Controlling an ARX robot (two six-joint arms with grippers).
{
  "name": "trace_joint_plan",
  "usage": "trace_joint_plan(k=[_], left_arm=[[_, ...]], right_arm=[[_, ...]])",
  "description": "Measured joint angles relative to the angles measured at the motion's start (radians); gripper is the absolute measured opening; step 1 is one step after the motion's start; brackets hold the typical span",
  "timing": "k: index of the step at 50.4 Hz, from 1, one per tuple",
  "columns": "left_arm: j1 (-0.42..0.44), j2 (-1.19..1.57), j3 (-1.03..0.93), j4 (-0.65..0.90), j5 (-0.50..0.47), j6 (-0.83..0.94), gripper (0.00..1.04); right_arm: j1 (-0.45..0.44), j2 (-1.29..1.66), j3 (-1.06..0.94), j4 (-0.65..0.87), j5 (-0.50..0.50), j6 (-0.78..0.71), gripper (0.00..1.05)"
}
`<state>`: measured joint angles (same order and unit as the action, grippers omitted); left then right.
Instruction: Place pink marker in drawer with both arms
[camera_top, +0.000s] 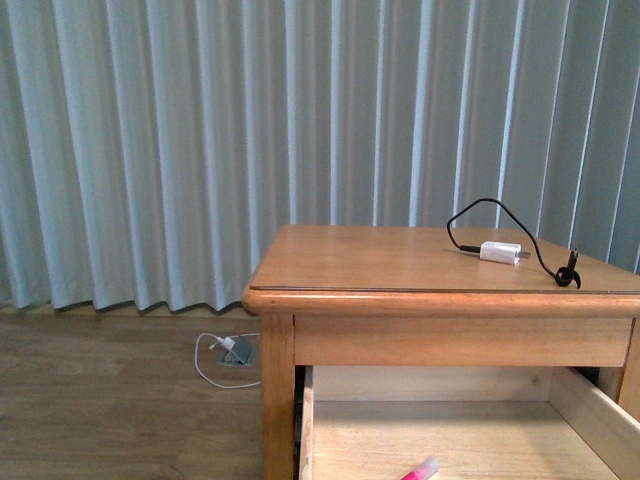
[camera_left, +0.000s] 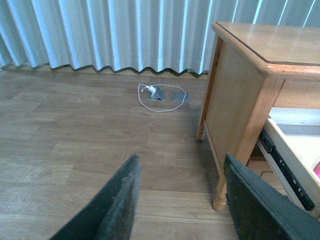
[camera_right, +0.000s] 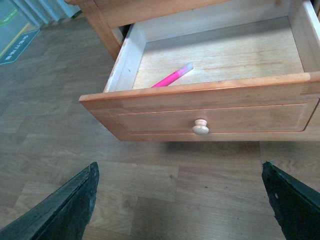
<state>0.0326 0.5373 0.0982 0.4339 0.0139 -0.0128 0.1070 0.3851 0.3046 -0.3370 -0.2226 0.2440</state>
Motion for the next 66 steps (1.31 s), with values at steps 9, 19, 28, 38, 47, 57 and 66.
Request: trace_joint_plan(k=[9, 19, 28, 38, 47, 57, 66], left_arm=[[-0.030, -0.074, -0.029, -0.041, -0.013, 0.005, 0.17], [-0.031, -0.153, -0.055, -0.096, -0.014, 0.007, 0.04], [-0.031, -0.219, -0.076, -0.114, -0.013, 0.008, 0.04], [-0.031, -0.296, -0.076, -0.189, -0.014, 0.008, 0.04], [-0.031, -0.342, -0.076, -0.234, -0.014, 0.008, 0.04], [-0.031, -0.486, -0.076, -0.412, -0.013, 0.008, 0.04], [-0.031, -0.531, -0.075, -0.432, -0.014, 0.008, 0.04]], right_arm=[[0.000, 0.000, 0.000, 0.000, 0.000, 0.000, 0.96], [0.000, 0.000, 0.000, 0.000, 0.000, 0.000, 0.96], [0.000, 0.000, 0.000, 0.000, 0.000, 0.000, 0.96], [0.000, 0.000, 0.000, 0.000, 0.000, 0.000, 0.96], [0.000, 0.000, 0.000, 0.000, 0.000, 0.000, 0.96], [0.000, 0.000, 0.000, 0.000, 0.000, 0.000, 0.96], [0.000, 0.000, 0.000, 0.000, 0.000, 0.000, 0.96]])
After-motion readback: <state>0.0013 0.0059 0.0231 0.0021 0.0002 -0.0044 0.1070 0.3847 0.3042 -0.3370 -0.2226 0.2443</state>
